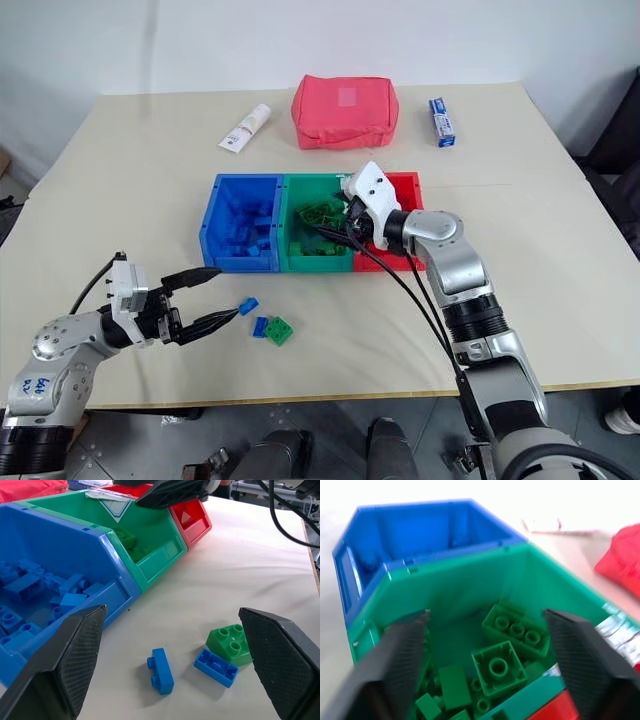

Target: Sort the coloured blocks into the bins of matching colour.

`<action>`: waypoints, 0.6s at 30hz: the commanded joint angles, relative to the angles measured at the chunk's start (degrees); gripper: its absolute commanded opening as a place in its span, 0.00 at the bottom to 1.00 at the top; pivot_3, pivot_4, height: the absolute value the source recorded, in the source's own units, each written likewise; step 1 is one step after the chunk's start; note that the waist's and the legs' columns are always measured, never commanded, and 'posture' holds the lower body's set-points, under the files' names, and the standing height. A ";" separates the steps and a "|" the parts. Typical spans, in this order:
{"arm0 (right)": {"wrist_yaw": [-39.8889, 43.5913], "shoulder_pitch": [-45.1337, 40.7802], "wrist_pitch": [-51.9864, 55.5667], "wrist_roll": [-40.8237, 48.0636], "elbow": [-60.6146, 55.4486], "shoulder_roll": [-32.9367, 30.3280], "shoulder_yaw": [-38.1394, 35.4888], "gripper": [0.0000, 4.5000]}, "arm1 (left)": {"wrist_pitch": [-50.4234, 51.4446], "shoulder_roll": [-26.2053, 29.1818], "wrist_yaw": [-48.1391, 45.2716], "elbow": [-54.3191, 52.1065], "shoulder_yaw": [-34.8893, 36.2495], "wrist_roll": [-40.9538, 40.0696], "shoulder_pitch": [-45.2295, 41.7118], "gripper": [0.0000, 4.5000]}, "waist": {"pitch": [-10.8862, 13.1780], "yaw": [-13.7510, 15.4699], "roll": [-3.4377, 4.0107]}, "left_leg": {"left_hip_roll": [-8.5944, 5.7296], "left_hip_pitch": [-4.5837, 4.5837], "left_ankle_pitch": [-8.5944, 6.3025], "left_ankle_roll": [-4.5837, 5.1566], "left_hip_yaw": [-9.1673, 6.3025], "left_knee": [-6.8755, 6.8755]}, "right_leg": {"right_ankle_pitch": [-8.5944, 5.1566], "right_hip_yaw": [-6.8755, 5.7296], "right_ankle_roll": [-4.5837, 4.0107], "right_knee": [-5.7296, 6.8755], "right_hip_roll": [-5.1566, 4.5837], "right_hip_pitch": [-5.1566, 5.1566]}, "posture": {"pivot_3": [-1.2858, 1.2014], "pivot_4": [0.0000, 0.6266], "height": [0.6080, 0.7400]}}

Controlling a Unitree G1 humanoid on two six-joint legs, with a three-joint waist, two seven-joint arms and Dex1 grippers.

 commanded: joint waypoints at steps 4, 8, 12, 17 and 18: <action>22.13 9.04 -13.61 10.05 -7.51 -10.32 -5.76 0.99 | -1.40 4.93 -4.69 4.17 2.68 0.61 0.79 1.00 | 0.00 0.27 -0.01 | 0.00 0.00 -0.03 0.05 -0.03 -0.01 | 0.00 -0.05 0.00 -0.10 0.00 0.07 | 0.52 0.24 1.00; 32.53 17.98 -12.44 16.92 -11.13 -16.24 -8.12 0.99 | -4.74 8.46 -8.64 8.19 2.85 2.61 1.32 1.00 | 0.01 0.27 -0.01 | 0.01 0.02 -0.05 0.08 -0.01 -0.01 | 0.01 -0.05 0.02 -0.17 -0.01 0.13 | 0.52 0.24 1.00; 33.79 27.33 -12.43 16.59 -12.60 -22.88 -11.09 0.99 | -8.78 10.63 -10.18 11.03 3.06 5.43 1.17 1.00 | 0.02 0.41 0.01 | 0.03 0.03 -0.05 0.08 0.04 0.01 | 0.01 -0.03 0.02 -0.18 -0.03 0.13 | 0.52 0.24 1.00; 31.99 33.01 -12.18 17.54 -15.82 -23.61 -12.84 0.99 | -6.76 9.83 -10.51 4.65 -1.16 5.46 1.35 1.00 | 0.03 0.34 0.02 | 0.13 0.11 -0.05 0.07 0.20 0.03 | 0.03 -0.02 0.07 -0.16 -0.03 0.15 | 0.52 0.24 1.00; 31.44 33.75 -12.75 17.32 -15.88 -23.43 -13.31 0.99 | -5.53 9.23 -9.16 2.58 -2.32 5.73 0.94 1.00 | 0.03 0.41 0.02 | 0.14 0.11 -0.05 0.07 0.19 0.04 | 0.04 -0.04 0.07 -0.16 -0.03 0.16 | 0.52 0.24 1.00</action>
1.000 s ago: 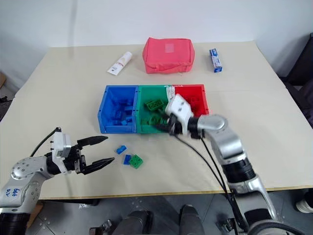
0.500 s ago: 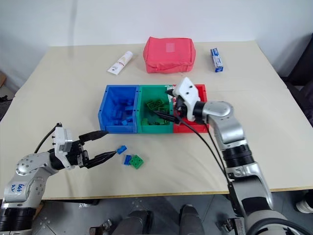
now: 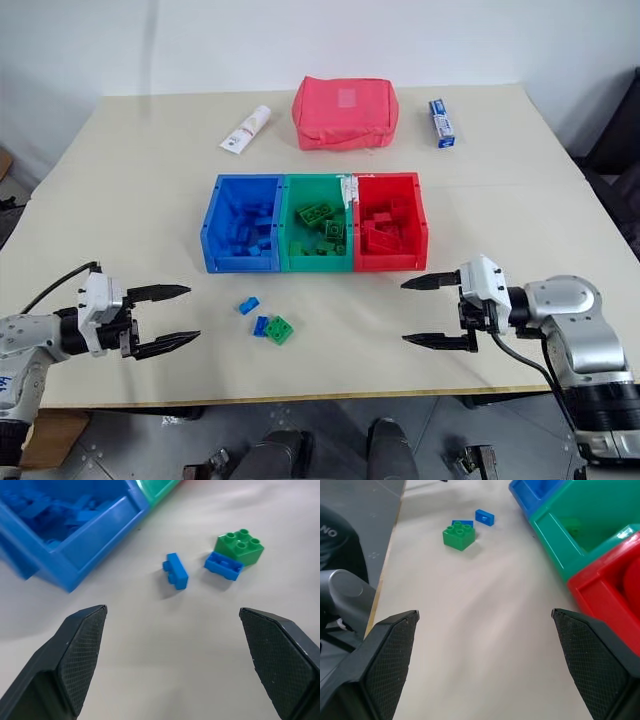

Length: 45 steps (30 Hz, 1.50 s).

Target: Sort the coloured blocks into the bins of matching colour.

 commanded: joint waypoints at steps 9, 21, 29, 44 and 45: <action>-6.18 7.15 3.58 3.79 -8.85 -0.04 -4.29 0.99 | 26.61 -8.30 22.62 -32.42 -14.95 1.15 -2.87 1.00 | 0.01 0.86 -0.02 | -0.09 -0.05 -0.04 0.07 -0.02 0.02 | 0.04 0.06 0.06 -0.02 -0.03 0.01 | 0.52 0.24 1.00; -9.65 11.03 5.15 4.04 -14.60 0.40 -4.06 0.99 | 66.13 -5.99 37.95 -41.76 -29.04 2.77 -19.09 1.00 | 0.08 1.53 -0.14 | -0.10 -0.02 0.01 0.02 0.02 0.08 | 0.05 0.08 0.09 0.04 0.04 0.02 | 0.52 0.24 1.00; -11.27 12.55 5.11 4.01 -16.59 0.48 -3.76 1.00 | 69.34 -7.02 38.55 -39.54 -32.31 2.30 -20.64 0.80 | 0.09 1.61 -0.15 | -0.12 -0.03 0.00 0.03 0.01 0.08 | 0.05 0.07 0.09 -0.05 0.02 0.03 | 0.52 0.24 1.00; -19.88 15.96 5.09 5.84 -18.95 5.08 -7.52 1.00 | 63.59 -13.53 39.48 -34.30 -27.32 2.77 -24.94 0.33 | 0.13 2.39 -0.23 | -0.15 -0.06 0.01 0.04 -0.06 0.22 | 0.08 0.03 0.14 -0.05 0.01 0.13 | 0.52 0.24 1.00; -21.63 16.33 5.32 6.47 -19.28 6.16 -8.38 1.00 | 61.11 -14.32 39.66 -32.62 -26.74 3.49 -26.01 0.33 | 0.13 2.44 -0.23 | -0.15 -0.06 0.00 0.04 -0.07 0.25 | 0.08 0.03 0.14 -0.05 0.01 0.13 | 0.52 0.24 1.00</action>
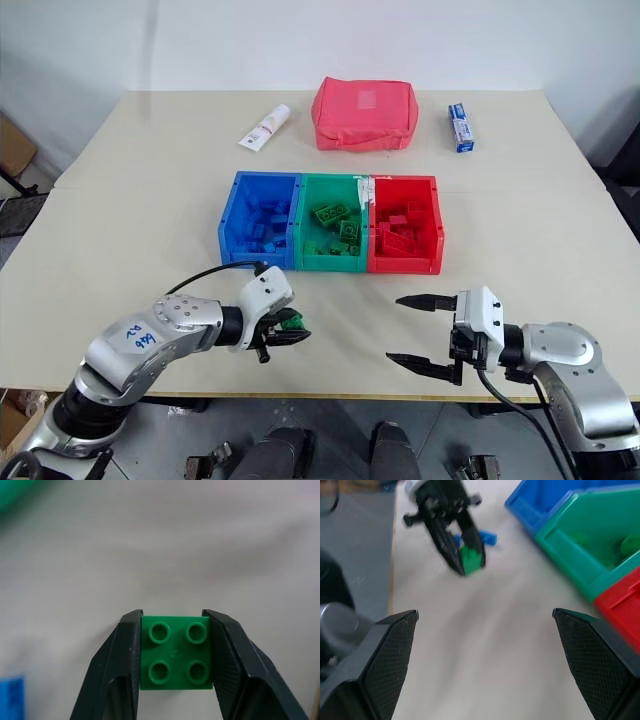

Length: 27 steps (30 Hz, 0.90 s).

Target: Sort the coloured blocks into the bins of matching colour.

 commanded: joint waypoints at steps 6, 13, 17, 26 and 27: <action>-13.88 0.52 -0.16 4.06 -3.17 7.07 -9.54 1.00 | -24.29 -9.74 4.06 17.62 5.64 7.45 -11.74 0.33 | 0.00 0.53 0.00 | -0.03 0.01 0.01 -0.01 0.02 0.03 | 0.02 -0.02 0.03 0.02 0.01 0.00 | 0.52 0.24 1.00; -17.68 -0.99 -0.57 3.81 -3.39 7.88 -10.97 1.00 | -37.14 -15.91 3.70 36.55 4.10 13.25 -20.59 0.33 | 0.00 0.39 0.00 | -0.03 0.01 0.01 0.00 0.14 -0.03 | 0.04 0.03 0.08 0.05 0.02 -0.07 | 0.52 0.24 1.00; -17.54 0.15 -1.04 2.71 -4.36 7.56 -9.98 1.00 | -42.56 -18.83 1.40 40.99 5.77 12.50 -21.89 0.50 | 0.00 0.34 -0.01 | -0.04 -0.02 0.00 0.02 0.15 -0.03 | 0.04 0.04 0.08 0.04 0.01 -0.10 | 0.52 0.24 1.00; -13.53 -0.72 -2.02 0.91 -3.49 5.63 -7.87 1.00 | -46.88 -14.77 -8.58 34.36 10.77 7.85 -17.48 0.99 | 0.00 -1.02 0.00 | -0.03 -0.01 0.02 0.02 0.18 0.13 | 0.05 0.07 0.09 0.21 0.01 -0.10 | 0.52 0.24 1.00; -12.49 -1.32 -2.20 0.62 -2.97 5.14 -7.37 1.00 | -47.41 -13.34 -10.32 32.66 11.56 7.02 -15.90 0.99 | -0.01 -1.14 0.01 | -0.03 0.01 0.01 0.02 0.21 0.10 | 0.05 0.10 0.09 0.21 0.01 -0.10 | 0.52 0.24 1.00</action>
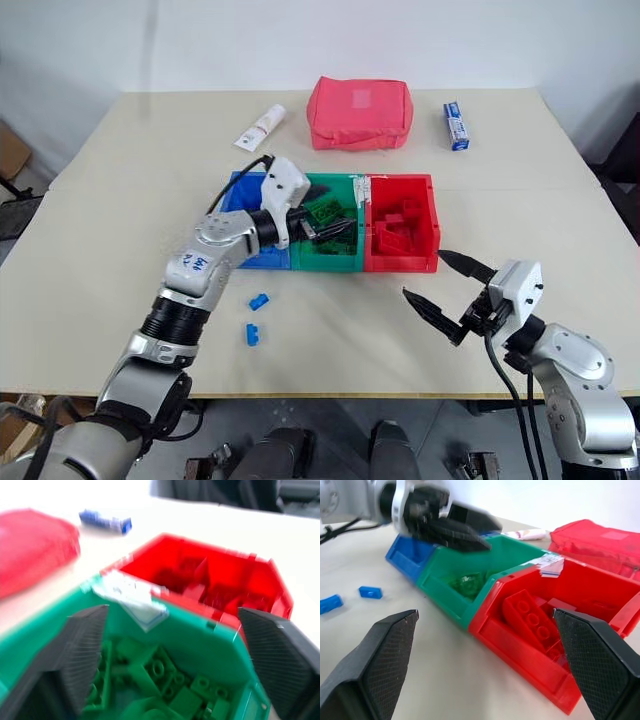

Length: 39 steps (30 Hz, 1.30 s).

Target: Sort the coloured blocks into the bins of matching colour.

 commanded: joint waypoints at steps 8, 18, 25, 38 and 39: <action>12.53 -8.70 -3.92 -1.83 4.81 -5.00 6.95 1.00 | -8.10 17.38 -21.37 -13.40 17.01 -13.58 21.48 0.99 | -0.02 -1.32 0.03 | 0.08 0.06 0.01 -0.02 0.02 -0.09 | -0.01 0.03 -0.02 -0.01 0.01 -0.03 | 0.52 0.24 1.00; 20.52 -16.00 -7.63 -5.17 10.41 -4.60 15.00 1.00 | -22.01 27.70 -29.11 -5.10 29.44 -11.86 40.91 0.99 | -0.02 -0.14 0.03 | 0.04 0.06 -0.01 0.01 -0.17 -0.17 | -0.04 -0.10 -0.09 -0.19 -0.06 0.07 | 0.52 0.24 1.00; 22.12 -17.09 -8.05 -5.75 12.27 -5.11 15.86 1.00 | -14.45 28.06 -27.04 -19.03 25.84 -14.11 49.04 0.99 | -0.01 -0.06 0.03 | 0.05 0.05 -0.03 0.03 -0.17 -0.25 | -0.03 -0.08 -0.10 -0.23 -0.08 0.06 | 0.52 0.24 1.00; 23.54 -13.28 -9.33 -5.90 11.90 -6.40 14.58 1.00 | 35.40 18.71 11.35 -47.30 13.28 -11.66 45.11 0.99 | -0.01 0.10 0.03 | 0.06 0.09 0.00 -0.01 -0.13 -0.19 | -0.03 -0.02 -0.10 -0.04 -0.01 0.04 | 0.52 0.24 1.00; 23.43 -13.04 -9.33 -5.96 11.69 -6.34 14.61 1.00 | 38.17 17.53 13.04 -47.89 13.11 -11.81 43.89 0.99 | -0.01 0.07 0.02 | 0.06 0.10 0.00 -0.01 -0.12 -0.19 | -0.03 -0.02 -0.10 -0.03 -0.01 0.04 | 0.52 0.24 1.00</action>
